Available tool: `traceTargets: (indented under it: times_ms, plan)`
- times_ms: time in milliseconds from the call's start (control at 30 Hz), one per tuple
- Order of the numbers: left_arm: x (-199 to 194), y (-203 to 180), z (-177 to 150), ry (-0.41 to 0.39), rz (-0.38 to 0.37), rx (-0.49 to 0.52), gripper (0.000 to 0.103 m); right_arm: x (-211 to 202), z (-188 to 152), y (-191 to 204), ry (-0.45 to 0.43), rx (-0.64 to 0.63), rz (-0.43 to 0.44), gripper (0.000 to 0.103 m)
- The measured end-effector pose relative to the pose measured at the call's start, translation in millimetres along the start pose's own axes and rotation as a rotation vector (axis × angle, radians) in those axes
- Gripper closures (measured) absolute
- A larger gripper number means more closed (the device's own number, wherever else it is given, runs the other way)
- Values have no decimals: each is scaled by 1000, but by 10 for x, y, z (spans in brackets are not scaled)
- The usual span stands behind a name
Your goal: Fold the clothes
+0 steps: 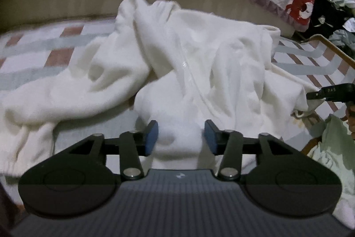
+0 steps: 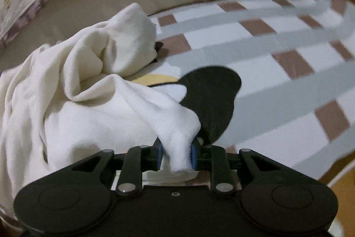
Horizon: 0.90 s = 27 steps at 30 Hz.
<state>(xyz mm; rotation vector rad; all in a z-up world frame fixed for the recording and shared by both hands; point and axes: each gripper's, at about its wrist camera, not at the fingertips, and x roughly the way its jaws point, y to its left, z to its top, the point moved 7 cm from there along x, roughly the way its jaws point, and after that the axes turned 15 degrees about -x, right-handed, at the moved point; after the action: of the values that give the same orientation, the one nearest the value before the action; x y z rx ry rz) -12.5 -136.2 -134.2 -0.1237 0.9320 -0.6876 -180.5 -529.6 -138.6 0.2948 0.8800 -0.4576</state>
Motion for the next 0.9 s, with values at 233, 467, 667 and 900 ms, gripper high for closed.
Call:
traceTargets:
  times_ms: [233, 467, 667, 900]
  plan:
    - [-31, 208, -3, 128, 52, -184, 43, -27, -12, 19, -29, -66, 38, 60]
    - [5, 129, -39, 104, 93, -195, 43, -286, 44, -24, -31, -377, -148, 60]
    - [-35, 167, -42, 71, 39, -219, 43, -676, 166, 188, -180, -412, -100, 60]
    - [-9, 167, 169, -47, 52, -136, 40, -324, -46, 875, -53, -653, 64, 53]
